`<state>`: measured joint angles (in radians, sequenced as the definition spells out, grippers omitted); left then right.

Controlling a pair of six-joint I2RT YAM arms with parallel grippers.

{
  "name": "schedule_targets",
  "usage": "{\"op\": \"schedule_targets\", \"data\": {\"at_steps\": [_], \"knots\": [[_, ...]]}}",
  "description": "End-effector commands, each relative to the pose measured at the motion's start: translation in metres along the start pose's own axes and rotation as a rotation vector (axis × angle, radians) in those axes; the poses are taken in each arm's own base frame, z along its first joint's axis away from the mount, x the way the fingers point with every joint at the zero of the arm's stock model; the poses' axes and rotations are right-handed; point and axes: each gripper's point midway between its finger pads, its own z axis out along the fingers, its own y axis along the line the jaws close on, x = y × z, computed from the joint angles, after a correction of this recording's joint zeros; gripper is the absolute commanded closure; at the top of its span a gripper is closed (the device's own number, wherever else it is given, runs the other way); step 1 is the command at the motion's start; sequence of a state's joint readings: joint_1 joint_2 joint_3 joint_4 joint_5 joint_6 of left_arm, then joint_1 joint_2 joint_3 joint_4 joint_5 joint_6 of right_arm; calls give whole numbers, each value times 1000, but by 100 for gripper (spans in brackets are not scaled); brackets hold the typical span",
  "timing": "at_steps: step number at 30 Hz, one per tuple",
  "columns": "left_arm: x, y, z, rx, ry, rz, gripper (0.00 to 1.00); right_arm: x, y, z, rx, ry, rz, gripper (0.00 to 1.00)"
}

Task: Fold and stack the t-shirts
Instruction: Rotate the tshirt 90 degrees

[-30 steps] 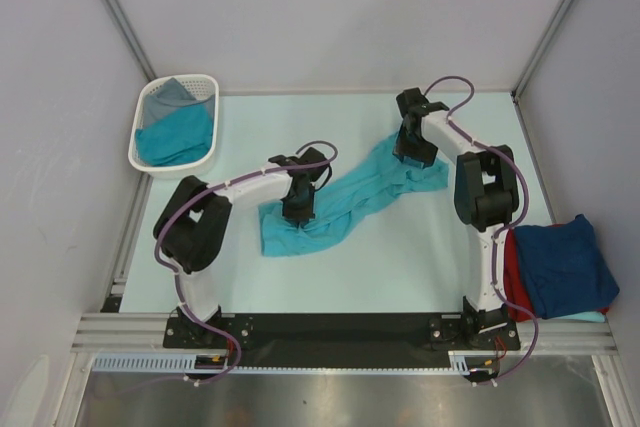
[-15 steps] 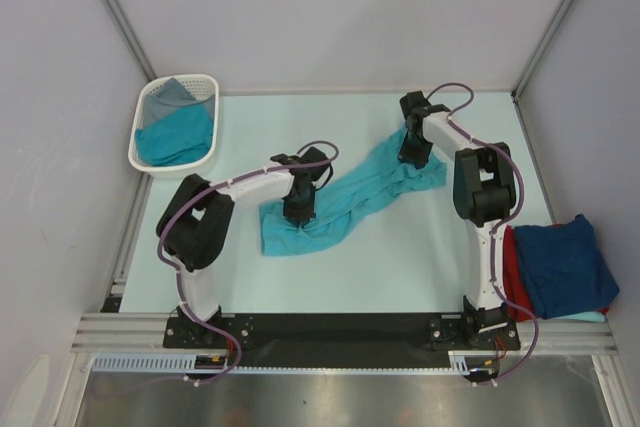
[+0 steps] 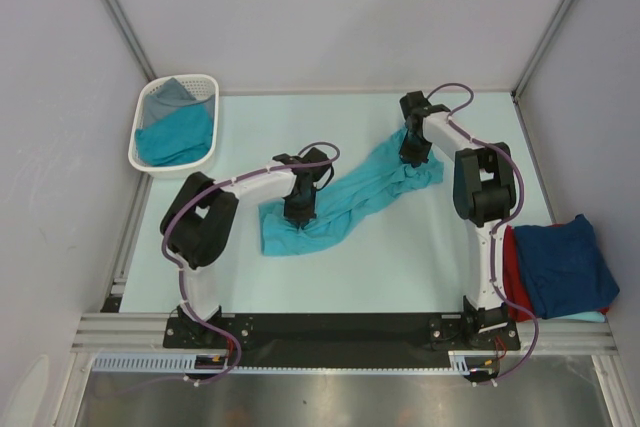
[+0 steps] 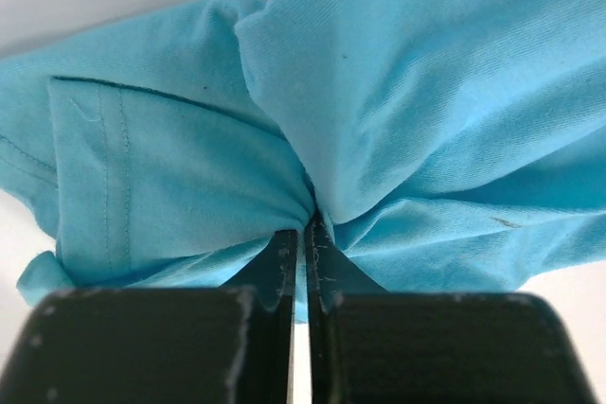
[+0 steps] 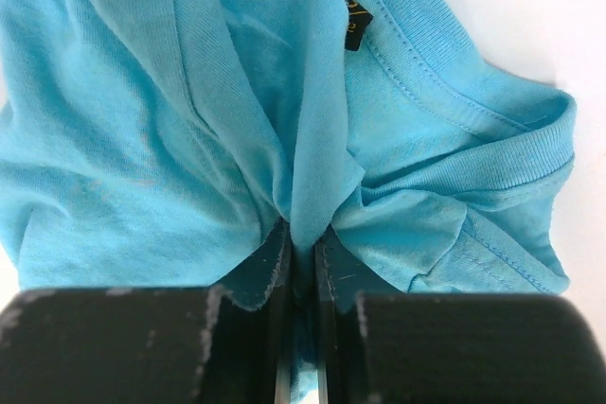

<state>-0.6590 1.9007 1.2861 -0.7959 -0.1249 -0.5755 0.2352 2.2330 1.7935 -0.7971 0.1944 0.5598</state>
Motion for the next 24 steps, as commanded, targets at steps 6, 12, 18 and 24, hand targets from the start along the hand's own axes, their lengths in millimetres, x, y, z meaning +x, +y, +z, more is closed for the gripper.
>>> {"op": "schedule_targets", "data": {"at_steps": [6, 12, 18, 24], "knots": [[4, -9, 1, 53, 7, 9, 100, 0, -7, -3, 24, -13, -8, 100], [16, -28, -4, 88, 2, 88, 100, -16, 20, 2, -23, -11, -24, 100], [33, -52, -5, 129, 17, 157, 100, -37, 63, -1, -90, -47, -50, 100], [40, -74, -8, 169, 15, 231, 100, -41, 101, -7, -190, -54, -88, 100]]}}
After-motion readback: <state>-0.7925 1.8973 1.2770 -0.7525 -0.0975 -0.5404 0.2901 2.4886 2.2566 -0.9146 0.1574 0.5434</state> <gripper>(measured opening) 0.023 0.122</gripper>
